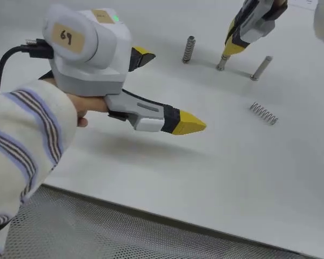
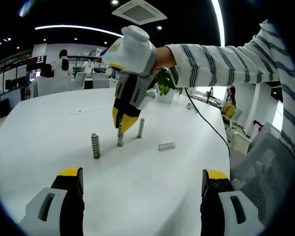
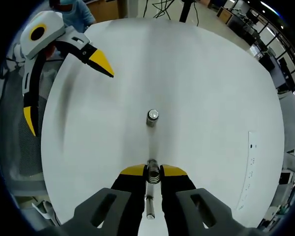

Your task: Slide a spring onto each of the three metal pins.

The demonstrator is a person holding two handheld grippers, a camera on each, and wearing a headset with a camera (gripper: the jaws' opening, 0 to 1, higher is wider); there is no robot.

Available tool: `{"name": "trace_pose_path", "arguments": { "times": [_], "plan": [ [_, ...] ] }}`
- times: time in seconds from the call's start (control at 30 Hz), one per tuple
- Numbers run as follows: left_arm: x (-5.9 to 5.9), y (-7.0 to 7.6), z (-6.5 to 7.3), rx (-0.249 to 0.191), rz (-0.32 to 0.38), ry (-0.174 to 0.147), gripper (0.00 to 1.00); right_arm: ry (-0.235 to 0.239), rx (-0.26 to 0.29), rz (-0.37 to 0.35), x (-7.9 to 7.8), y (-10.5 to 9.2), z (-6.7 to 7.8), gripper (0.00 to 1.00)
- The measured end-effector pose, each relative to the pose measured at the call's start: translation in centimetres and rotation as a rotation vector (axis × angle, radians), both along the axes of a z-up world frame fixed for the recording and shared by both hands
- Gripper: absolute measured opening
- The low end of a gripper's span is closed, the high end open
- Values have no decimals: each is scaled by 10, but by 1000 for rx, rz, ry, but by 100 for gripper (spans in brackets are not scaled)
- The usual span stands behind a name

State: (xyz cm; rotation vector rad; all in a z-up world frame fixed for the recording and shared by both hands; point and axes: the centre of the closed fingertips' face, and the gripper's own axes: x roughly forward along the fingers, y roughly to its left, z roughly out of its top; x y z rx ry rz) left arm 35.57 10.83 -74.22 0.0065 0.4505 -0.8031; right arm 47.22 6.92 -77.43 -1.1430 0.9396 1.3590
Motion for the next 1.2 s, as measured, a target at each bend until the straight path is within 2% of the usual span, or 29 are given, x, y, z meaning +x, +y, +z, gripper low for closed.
{"name": "trace_pose_path", "arguments": {
  "times": [0.13, 0.53, 0.63, 1.0, 1.2],
  "plan": [
    [0, 1, -1, -3, 2, 10, 98, 6, -18, 5, 1, -2, -9, 8],
    [0, 4, -4, 9, 15, 22, 98, 9, -24, 21, 1, -2, -23, 8],
    [1, 5, -4, 10, 18, 22, 98, 22, -38, 24, 0, -4, -26, 8],
    [0, 3, -3, 11, 14, 22, 98, 5, -60, 60, -1, -9, -26, 9],
    [-1, 4, -3, 26, 7, 23, 98, 2, -68, 55, -5, -12, -24, 15]
  ]
}}
